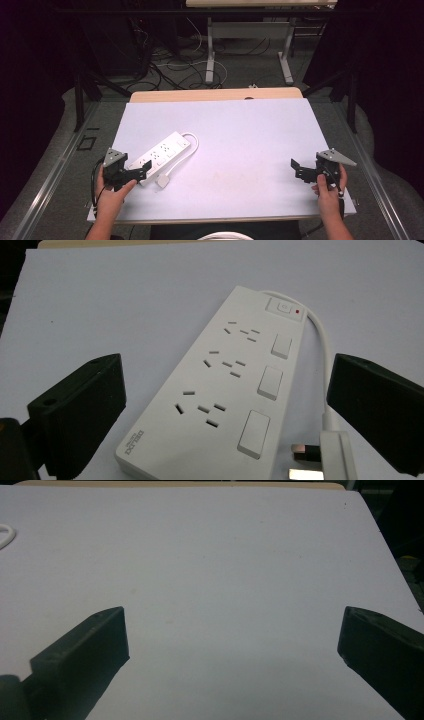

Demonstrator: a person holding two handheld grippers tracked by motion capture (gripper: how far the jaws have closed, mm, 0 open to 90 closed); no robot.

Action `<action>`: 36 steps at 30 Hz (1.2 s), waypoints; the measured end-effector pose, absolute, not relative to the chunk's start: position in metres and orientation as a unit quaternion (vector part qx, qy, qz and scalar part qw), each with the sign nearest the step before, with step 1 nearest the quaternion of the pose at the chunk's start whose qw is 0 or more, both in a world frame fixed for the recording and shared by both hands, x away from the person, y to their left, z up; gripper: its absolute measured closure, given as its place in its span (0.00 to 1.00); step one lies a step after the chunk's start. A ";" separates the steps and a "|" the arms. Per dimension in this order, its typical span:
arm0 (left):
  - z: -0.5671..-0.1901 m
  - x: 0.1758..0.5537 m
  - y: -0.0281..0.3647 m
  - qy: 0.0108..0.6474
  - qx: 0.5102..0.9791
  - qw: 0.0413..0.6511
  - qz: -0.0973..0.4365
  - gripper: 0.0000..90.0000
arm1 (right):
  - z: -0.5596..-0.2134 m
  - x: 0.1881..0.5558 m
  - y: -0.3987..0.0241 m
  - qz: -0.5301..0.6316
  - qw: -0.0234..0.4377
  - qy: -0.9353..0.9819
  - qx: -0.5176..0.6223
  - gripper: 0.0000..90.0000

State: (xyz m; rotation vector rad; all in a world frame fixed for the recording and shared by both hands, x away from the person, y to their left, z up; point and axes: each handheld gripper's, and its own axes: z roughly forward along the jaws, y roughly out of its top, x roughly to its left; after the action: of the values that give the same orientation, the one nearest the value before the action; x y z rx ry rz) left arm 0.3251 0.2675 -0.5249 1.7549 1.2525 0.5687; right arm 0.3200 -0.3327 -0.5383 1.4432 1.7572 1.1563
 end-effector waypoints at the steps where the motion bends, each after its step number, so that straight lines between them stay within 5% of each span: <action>1: -0.525 0.325 0.268 0.504 0.707 0.440 0.229 0.03 | -0.538 0.320 -0.332 0.436 0.289 0.656 0.544 0.00; 16: -0.513 0.335 0.254 0.495 0.716 0.437 0.227 0.05 | -0.537 0.319 -0.327 0.440 0.286 0.665 0.532 0.00; 27: -0.497 0.350 0.244 0.488 0.719 0.441 0.225 0.25 | -0.536 0.318 -0.326 0.442 0.281 0.663 0.534 0.00; 36: -0.484 0.374 0.226 0.480 0.730 0.437 0.214 0.32 | -0.538 0.319 -0.324 0.439 0.276 0.669 0.532 0.00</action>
State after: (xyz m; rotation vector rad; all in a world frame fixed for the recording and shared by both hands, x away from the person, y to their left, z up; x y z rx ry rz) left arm 0.3738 0.2264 -0.4836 1.8156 1.1928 0.5327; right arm 0.3189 -0.3239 -0.5379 1.4304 1.7988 1.1795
